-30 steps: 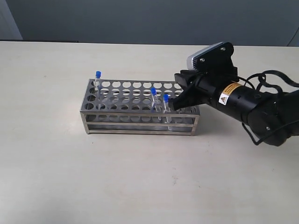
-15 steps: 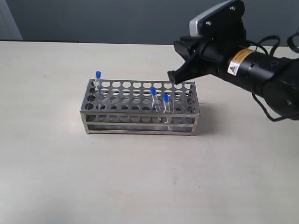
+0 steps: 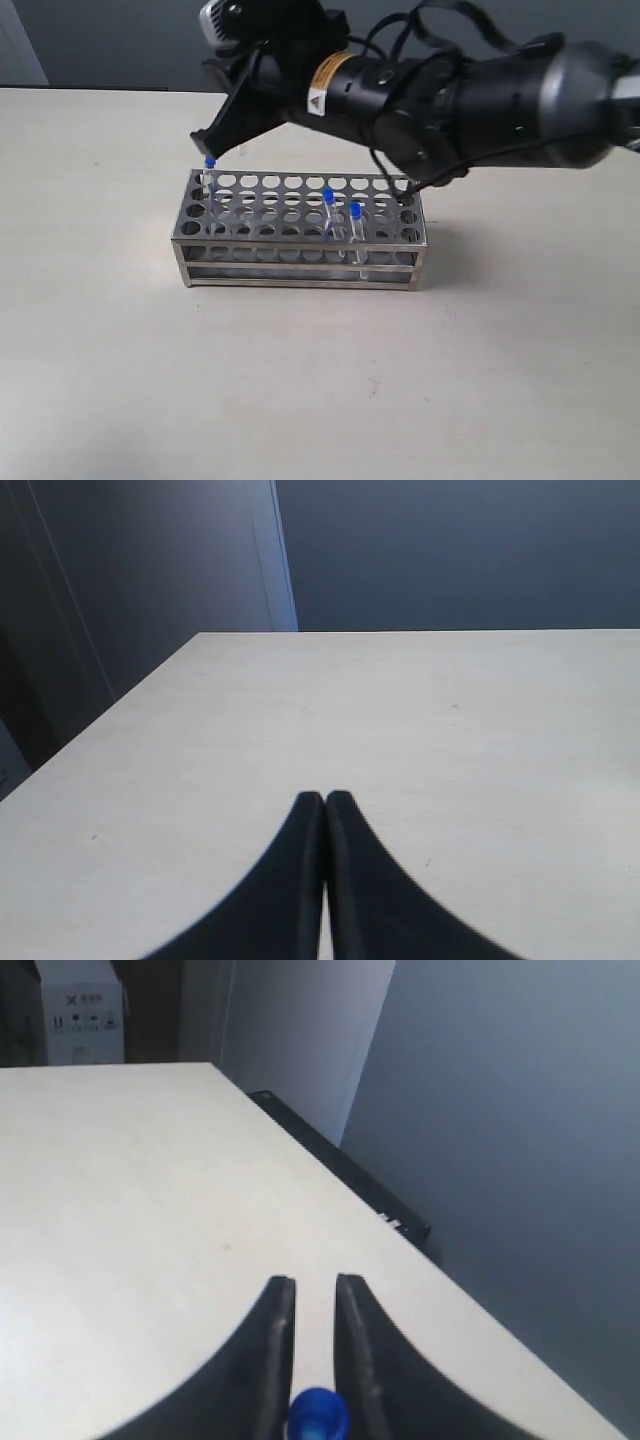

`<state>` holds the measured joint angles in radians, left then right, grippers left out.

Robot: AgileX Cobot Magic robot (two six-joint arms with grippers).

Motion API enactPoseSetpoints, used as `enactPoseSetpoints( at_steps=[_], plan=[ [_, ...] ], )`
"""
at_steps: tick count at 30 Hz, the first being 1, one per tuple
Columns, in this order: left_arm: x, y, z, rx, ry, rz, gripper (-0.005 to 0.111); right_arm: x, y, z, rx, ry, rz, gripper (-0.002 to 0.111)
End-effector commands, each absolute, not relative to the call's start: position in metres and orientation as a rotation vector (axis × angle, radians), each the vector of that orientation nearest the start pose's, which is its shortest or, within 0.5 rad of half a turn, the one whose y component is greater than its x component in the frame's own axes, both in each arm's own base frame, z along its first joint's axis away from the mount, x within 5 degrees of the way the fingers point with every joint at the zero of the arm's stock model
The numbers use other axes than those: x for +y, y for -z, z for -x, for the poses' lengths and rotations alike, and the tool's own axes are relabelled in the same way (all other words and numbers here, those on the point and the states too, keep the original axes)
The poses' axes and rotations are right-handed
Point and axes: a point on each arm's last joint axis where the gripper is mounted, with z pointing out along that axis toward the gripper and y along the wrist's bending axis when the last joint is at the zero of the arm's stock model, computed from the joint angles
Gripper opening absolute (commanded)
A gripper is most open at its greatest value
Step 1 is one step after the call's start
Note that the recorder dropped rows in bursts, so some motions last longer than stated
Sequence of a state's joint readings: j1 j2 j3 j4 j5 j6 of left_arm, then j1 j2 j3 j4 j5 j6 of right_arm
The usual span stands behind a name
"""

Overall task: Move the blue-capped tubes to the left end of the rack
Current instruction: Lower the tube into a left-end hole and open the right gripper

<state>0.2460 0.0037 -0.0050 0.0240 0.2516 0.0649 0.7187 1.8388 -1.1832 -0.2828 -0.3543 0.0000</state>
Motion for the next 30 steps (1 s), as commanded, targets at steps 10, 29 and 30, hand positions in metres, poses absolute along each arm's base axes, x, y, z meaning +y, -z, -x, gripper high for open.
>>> enactPoseSetpoints(
  at_steps=[10, 29, 30],
  plan=[
    [0.014, -0.191, -0.054, 1.724, -0.251, 0.144, 0.000, 0.334, -0.209, -0.317, 1.531, -0.466, 1.004, 0.000],
    [0.014, -0.191, -0.054, 1.724, -0.251, 0.144, 0.000, 0.340, -0.165, -0.321, 1.583, -0.468, 1.048, 0.000],
    [0.014, -0.191, -0.054, 1.724, -0.251, 0.144, 0.000, 0.340, -0.165, -0.321, 1.583, -0.468, 1.048, 0.000]
  ],
)
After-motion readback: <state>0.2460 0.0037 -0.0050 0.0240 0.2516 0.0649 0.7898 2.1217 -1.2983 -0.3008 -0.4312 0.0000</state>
